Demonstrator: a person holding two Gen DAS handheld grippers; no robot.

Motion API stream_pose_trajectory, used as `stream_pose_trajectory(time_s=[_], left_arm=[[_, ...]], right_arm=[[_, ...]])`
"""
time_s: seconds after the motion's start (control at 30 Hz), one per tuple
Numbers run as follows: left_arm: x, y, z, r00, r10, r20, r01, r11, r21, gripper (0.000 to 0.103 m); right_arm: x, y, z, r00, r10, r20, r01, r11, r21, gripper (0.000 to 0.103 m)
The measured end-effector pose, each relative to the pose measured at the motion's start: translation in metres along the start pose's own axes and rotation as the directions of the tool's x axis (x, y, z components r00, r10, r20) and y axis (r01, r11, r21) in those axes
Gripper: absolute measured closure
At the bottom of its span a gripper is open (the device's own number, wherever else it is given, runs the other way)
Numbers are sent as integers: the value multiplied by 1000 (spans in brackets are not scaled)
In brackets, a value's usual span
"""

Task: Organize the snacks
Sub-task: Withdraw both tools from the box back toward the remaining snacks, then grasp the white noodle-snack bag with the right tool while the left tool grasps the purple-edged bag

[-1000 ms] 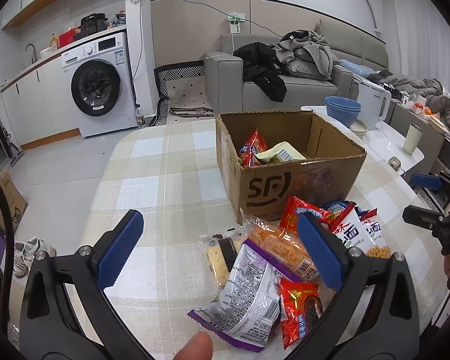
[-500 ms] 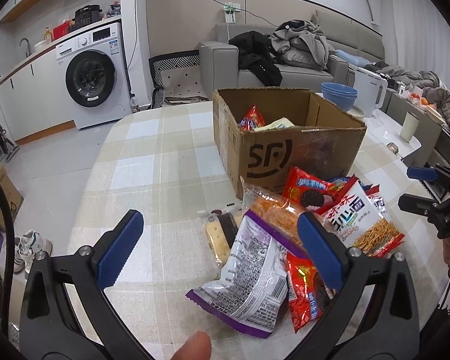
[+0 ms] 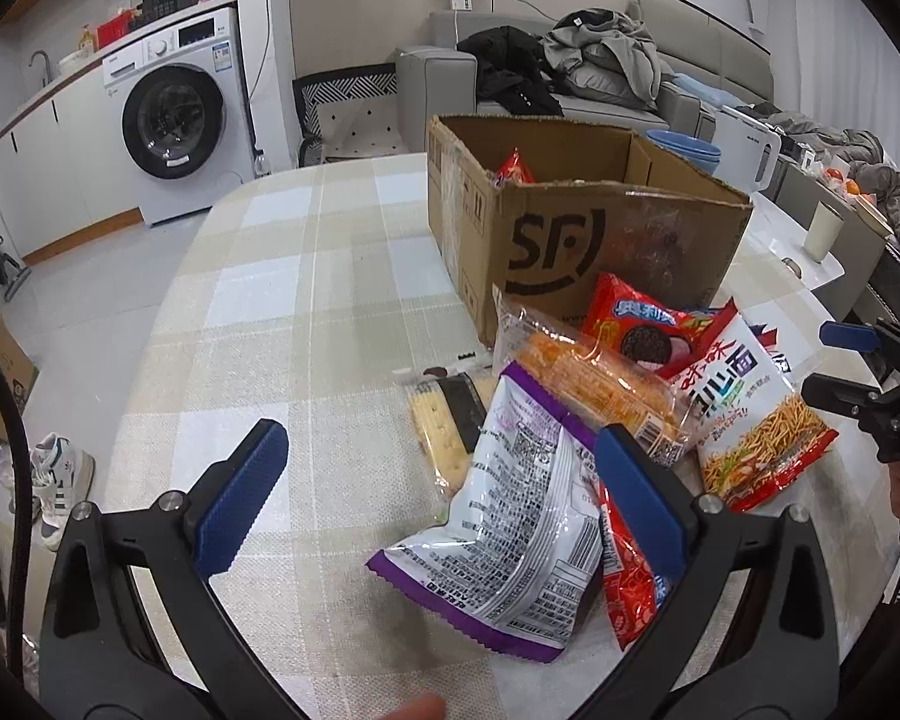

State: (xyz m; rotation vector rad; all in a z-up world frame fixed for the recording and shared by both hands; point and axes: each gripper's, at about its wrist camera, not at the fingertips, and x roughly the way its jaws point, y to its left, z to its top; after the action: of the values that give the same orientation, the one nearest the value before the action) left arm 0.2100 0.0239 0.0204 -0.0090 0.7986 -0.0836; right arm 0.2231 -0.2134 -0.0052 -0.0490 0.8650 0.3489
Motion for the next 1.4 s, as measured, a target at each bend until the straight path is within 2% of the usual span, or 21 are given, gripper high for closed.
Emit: stream_pose_trajectory(time_s=[0.47,0.7,0.83,0.97,1.07,1.27,1.4], left_arm=[[35,-7,-11,997,-39,-61,40,999,16,2],[46,-12,-19,994,-59,-91,61,998,14,6],[46,-9,-22,990,-95,-101,96,995,1,14],[42,-11,-25,987,-113,-110,116,993,18,22],[37,-15,-31,987,-108,-115,114,993,43,24],[35,-17,-33,984,-134,-120,139,990,38,30],[34,-16,-35,981,-148,-128,152,988,25,32]], right_arm=[[17,11,-9,995,72,-61,-73,997,-9,2],[23,14,-12,992,97,-81,-97,995,-6,6],[28,14,-13,986,127,-105,-127,992,5,18],[31,14,-13,983,147,-106,-147,989,8,19],[35,13,-13,980,164,-110,-162,986,26,20],[36,14,-12,975,200,-101,-198,980,26,35],[35,16,-12,977,191,-95,-189,982,29,47]])
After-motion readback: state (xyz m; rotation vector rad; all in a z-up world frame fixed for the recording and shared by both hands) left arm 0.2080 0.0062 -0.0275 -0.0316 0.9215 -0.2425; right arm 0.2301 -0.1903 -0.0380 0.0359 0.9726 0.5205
